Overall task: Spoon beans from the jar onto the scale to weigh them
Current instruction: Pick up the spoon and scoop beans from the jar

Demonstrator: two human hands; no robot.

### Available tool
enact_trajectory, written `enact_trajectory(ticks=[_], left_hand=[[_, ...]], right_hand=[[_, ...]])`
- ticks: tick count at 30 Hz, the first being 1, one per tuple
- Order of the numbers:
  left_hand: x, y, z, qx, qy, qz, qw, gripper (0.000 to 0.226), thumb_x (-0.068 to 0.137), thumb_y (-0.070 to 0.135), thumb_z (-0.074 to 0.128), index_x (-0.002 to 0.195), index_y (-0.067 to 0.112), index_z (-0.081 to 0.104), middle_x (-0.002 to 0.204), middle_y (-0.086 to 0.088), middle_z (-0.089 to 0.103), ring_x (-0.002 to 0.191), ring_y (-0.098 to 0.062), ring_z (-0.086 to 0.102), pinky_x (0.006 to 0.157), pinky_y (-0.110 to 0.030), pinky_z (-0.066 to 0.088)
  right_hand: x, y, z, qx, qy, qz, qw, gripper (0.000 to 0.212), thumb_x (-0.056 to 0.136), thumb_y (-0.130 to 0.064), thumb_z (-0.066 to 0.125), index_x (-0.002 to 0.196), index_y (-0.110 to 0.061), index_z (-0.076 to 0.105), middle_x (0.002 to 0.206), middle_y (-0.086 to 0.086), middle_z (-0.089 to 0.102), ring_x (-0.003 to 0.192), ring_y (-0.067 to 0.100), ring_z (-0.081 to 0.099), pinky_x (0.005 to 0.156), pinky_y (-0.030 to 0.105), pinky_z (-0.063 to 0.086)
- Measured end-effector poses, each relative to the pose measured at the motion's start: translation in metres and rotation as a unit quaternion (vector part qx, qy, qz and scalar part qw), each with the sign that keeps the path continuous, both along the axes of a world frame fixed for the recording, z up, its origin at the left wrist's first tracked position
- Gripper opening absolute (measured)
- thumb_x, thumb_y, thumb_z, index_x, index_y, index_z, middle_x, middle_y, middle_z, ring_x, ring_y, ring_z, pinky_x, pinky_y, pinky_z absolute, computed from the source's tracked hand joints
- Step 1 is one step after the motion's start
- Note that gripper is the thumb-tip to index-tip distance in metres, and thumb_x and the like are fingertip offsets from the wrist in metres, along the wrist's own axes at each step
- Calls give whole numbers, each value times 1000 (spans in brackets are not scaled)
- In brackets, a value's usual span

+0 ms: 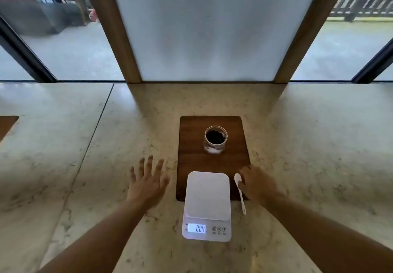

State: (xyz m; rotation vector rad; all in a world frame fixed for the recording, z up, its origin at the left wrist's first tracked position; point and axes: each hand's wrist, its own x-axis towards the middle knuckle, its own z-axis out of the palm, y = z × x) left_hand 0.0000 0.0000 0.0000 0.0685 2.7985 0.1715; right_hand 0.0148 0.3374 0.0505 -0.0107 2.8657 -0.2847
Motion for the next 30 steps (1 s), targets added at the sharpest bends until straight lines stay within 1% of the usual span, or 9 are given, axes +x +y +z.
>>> enact_trajectory(ticks=[3,6,10,12,17,21,27,28,30], left_hand=[[11,0,-14,-8,4,-2,1000,74,83,68,-17,151,37,-23,163,-3,-30,146,-28,-34,118,-56,-18],[23,3,-35,2,-2,-4,1000,66,95,60,0,151,34,-23,164,-3,-29,146,-25,-33,119,-54,-18],[33,11,-53,20,2,-9,1000,68,90,64,-7,144,35,-36,162,-1,-32,144,-20,-38,115,-48,-27],[38,16,-61,33,8,-18,999,69,90,63,-8,148,34,-31,162,-2,-31,144,-20,-37,115,-47,-27],[44,20,-72,43,52,-34,997,70,96,61,-1,155,27,-15,166,-8,-18,150,-25,-25,120,-51,-18],[47,21,-74,45,70,-35,996,70,97,60,5,156,27,-12,167,-9,-13,151,-25,-22,121,-54,-14],[49,24,-74,41,66,-22,997,73,97,62,11,158,24,-5,167,-10,-11,152,-26,-18,121,-58,-7],[48,25,-73,40,68,-19,997,73,97,61,13,158,23,-3,167,-10,-9,152,-26,-17,121,-58,-6],[48,27,-74,42,77,-15,996,73,97,59,19,158,23,1,168,-10,-5,153,-27,-15,122,-59,-4]], right_hand=[[8,1,-14,-1,-36,-38,999,30,94,-37,58,113,-13,61,110,5,67,94,20,64,72,23,43],[17,-4,-28,7,-64,-60,996,35,94,-44,58,110,-13,61,106,6,69,91,21,65,72,26,46],[21,-9,-38,17,-81,-92,992,35,94,-45,57,108,-14,62,104,5,71,89,22,68,78,32,54],[24,-10,-42,24,-86,-105,990,32,94,-44,57,105,-15,63,101,4,72,87,22,69,79,34,56],[28,-10,-50,26,-89,-124,988,23,94,-35,59,92,-13,62,90,7,71,78,24,67,65,31,50],[29,-11,-51,17,-87,-141,986,22,94,-33,60,93,-12,65,88,7,71,78,26,68,72,35,56],[29,-11,-58,7,-85,-150,985,20,92,-32,61,81,-16,56,82,6,67,70,23,61,62,32,48],[30,-10,-59,-1,-85,-152,985,20,92,-32,61,81,-16,56,78,4,66,67,21,60,60,30,47],[32,-8,-63,-20,-77,-158,984,22,93,-32,61,77,-19,52,67,-3,58,56,12,51,50,26,38]])
